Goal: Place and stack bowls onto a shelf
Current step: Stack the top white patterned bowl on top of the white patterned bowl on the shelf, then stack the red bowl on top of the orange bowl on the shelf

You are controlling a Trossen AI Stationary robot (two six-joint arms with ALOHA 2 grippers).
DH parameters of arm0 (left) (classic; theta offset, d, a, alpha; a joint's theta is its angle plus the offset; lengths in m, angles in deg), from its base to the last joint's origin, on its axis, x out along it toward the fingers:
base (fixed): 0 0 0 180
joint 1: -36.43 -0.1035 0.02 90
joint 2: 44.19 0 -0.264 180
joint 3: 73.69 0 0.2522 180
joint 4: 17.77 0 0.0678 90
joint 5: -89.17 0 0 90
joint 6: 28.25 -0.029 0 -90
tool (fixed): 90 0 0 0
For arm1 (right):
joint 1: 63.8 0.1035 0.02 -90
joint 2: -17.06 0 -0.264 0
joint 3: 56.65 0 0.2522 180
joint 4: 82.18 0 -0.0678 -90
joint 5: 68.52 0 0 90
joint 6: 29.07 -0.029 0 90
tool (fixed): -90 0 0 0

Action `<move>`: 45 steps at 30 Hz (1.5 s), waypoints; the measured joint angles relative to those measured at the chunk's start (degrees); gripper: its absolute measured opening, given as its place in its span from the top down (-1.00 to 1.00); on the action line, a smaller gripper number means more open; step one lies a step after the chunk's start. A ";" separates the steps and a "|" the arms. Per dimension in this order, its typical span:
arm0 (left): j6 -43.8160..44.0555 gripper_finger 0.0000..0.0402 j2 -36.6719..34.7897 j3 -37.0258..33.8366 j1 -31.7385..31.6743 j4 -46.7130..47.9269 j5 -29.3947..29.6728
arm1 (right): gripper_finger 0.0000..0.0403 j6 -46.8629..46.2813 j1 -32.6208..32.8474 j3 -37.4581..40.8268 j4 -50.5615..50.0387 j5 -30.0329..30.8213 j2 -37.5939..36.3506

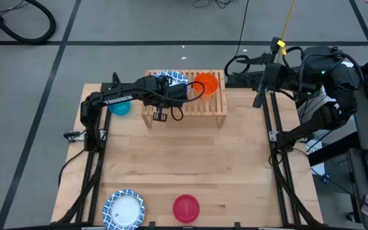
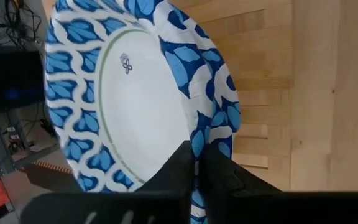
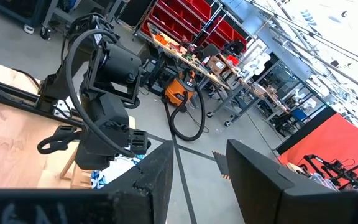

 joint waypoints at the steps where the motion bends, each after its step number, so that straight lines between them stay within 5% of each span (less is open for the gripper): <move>1: 0.44 0.93 0.00 0.00 0.00 -0.03 0.25 | 0.29 0.00 0.00 0.00 0.00 0.00 0.00; 14: 2.32 0.60 -0.02 0.00 0.58 0.04 4.56 | 0.29 0.00 0.00 0.00 -0.02 0.00 0.00; 34: 7.85 0.59 -6.78 -0.02 7.53 2.25 7.80 | 0.29 0.11 0.00 0.00 -0.02 -0.02 0.00; 45: 20.95 0.59 -19.24 -0.02 12.81 3.07 -6.16 | 0.29 -4.21 0.02 0.00 -9.30 -0.44 -0.02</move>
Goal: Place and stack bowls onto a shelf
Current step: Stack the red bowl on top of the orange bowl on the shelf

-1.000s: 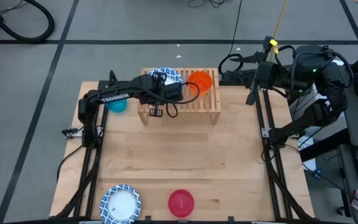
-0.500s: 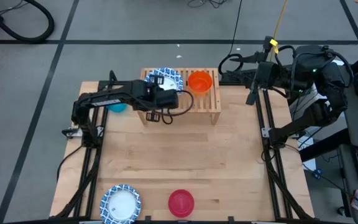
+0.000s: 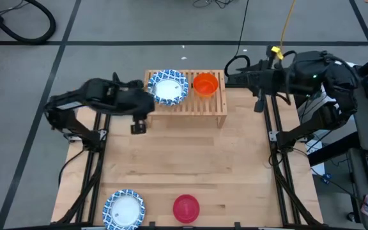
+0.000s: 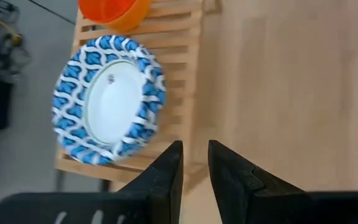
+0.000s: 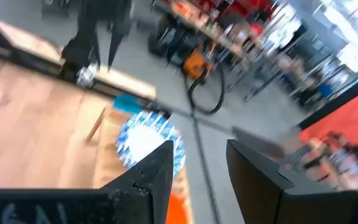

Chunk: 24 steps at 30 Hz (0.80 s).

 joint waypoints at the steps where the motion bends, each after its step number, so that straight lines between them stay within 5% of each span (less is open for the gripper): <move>1: 1.80 0.59 -0.94 0.01 0.55 -0.01 -0.86 | 0.29 -1.25 0.04 0.00 -1.84 -0.06 0.00; 9: 8.99 0.59 -6.34 0.02 4.24 0.07 -1.83 | 0.29 -11.05 3.02 0.00 -11.37 -10.30 1.04; 24: 9.71 0.60 -8.97 0.02 8.51 0.06 -1.64 | 0.29 -26.77 11.91 0.00 -22.20 -10.75 13.71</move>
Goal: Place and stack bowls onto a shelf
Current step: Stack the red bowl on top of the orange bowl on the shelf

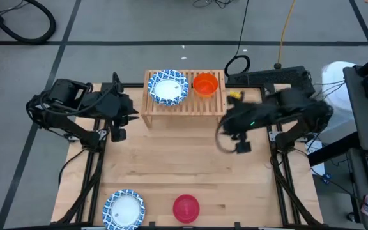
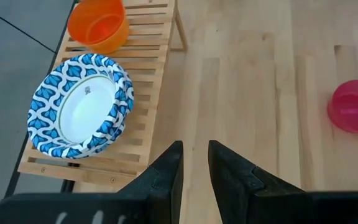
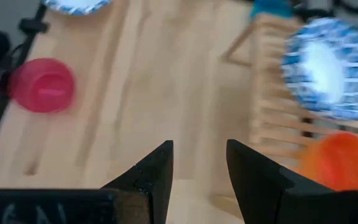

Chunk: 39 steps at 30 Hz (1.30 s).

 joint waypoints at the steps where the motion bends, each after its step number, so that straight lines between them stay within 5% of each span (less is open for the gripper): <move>1: 0.00 0.60 0.00 0.00 0.06 0.01 0.00 | 0.29 -0.75 0.64 0.00 -0.01 -0.96 1.19; 11: -2.15 0.60 0.00 0.00 0.30 0.01 0.01 | 0.29 -14.47 3.96 0.00 1.13 -5.39 13.16; 18: -2.78 0.60 0.00 0.00 0.30 0.01 0.01 | 0.29 -21.14 4.10 0.00 6.78 -16.64 21.08; 39: -5.03 0.60 0.00 0.00 0.30 0.01 -0.12 | 0.29 -21.08 0.68 0.02 16.85 -31.43 33.76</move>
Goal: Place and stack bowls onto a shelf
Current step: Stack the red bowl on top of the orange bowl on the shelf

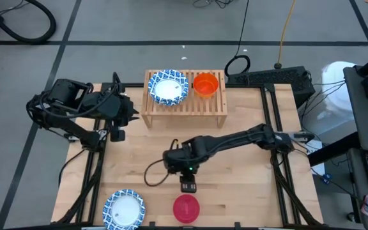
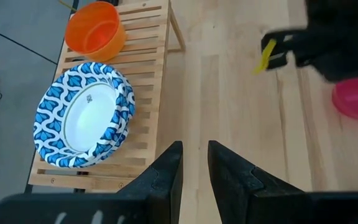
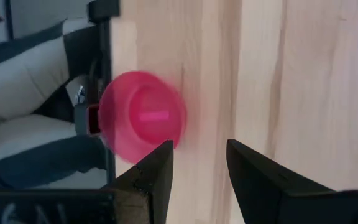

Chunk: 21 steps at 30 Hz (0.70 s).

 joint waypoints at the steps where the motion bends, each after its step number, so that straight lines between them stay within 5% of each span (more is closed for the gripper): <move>1: 0.32 0.60 0.00 0.00 0.00 0.00 0.00 | 0.29 -0.30 -0.38 0.01 0.52 -0.73 0.58; 21: 0.81 0.60 0.00 0.00 0.00 0.00 0.13 | 0.29 -5.68 1.57 24.21 28.46 -13.77 2.19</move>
